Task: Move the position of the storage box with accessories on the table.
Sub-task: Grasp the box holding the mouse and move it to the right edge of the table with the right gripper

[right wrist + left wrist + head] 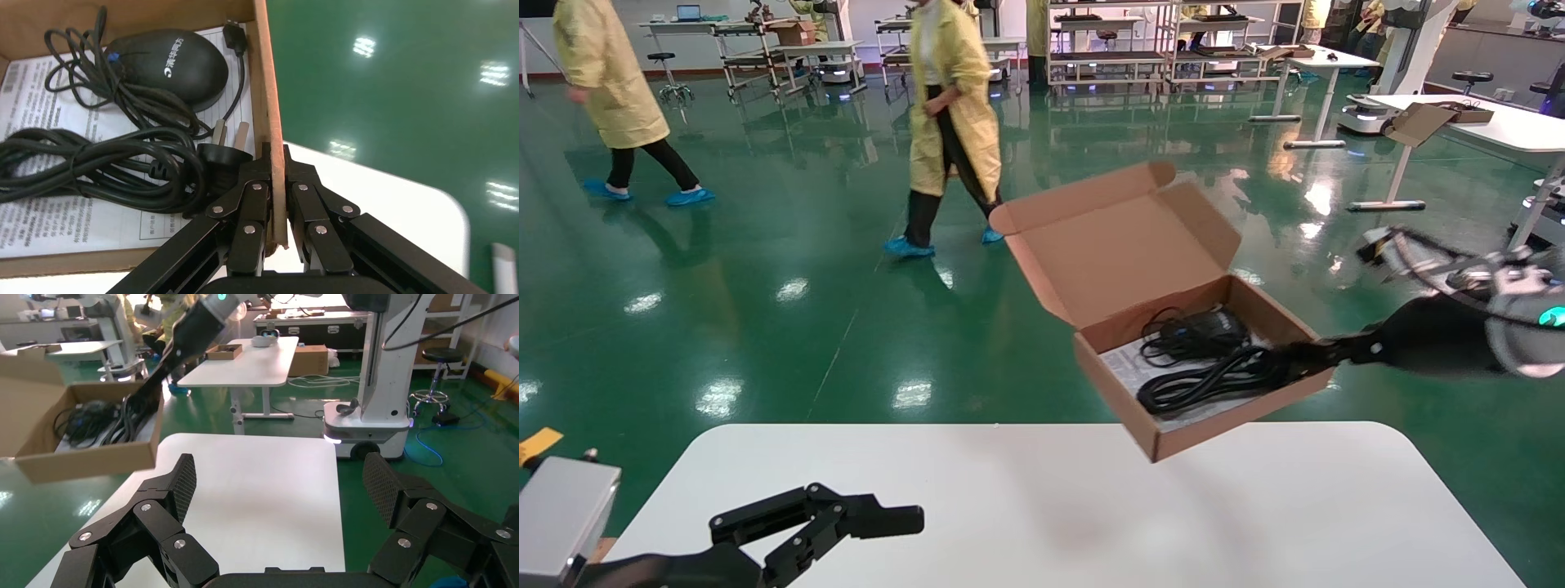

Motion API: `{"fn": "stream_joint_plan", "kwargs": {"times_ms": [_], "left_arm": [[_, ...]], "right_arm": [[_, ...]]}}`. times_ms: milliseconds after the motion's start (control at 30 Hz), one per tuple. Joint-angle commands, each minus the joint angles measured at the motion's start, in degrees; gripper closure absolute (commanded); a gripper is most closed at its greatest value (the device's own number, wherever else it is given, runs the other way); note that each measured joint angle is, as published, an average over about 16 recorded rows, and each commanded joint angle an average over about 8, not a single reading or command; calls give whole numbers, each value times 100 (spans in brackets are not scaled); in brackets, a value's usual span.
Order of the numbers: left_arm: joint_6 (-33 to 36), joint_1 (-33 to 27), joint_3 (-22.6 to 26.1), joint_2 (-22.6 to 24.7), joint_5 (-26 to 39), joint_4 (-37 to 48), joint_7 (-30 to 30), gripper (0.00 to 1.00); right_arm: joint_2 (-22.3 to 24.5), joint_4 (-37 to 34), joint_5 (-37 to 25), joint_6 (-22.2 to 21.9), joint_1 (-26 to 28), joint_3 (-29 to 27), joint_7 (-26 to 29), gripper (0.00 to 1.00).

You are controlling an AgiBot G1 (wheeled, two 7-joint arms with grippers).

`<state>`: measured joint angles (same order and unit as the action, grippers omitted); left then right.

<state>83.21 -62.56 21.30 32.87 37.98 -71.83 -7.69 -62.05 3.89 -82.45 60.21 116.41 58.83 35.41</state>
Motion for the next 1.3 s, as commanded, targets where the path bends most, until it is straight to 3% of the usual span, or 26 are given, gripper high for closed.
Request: {"fn": "stream_joint_plan", "kwargs": {"times_ms": [33, 300, 633, 967, 1300], "left_arm": [[0, 0, 0, 0, 0, 0, 0, 0], [0, 0, 0, 0, 0, 0, 0, 0], [0, 0, 1, 0, 0, 0, 0, 0], [0, 0, 1, 0, -1, 0, 0, 0], [0, 0, 1, 0, -1, 0, 1, 0]], "right_arm": [[83, -19, -48, 65, 153, 30, -29, 100], [426, -178, -142, 36, 337, 85, -249, 100], [854, -397, -135, -248, 153, 78, -494, 100], [1214, -536, 86, -882, -481, -76, -656, 100], [1272, -555, 407, -1706, -1376, -301, -763, 100]]}}
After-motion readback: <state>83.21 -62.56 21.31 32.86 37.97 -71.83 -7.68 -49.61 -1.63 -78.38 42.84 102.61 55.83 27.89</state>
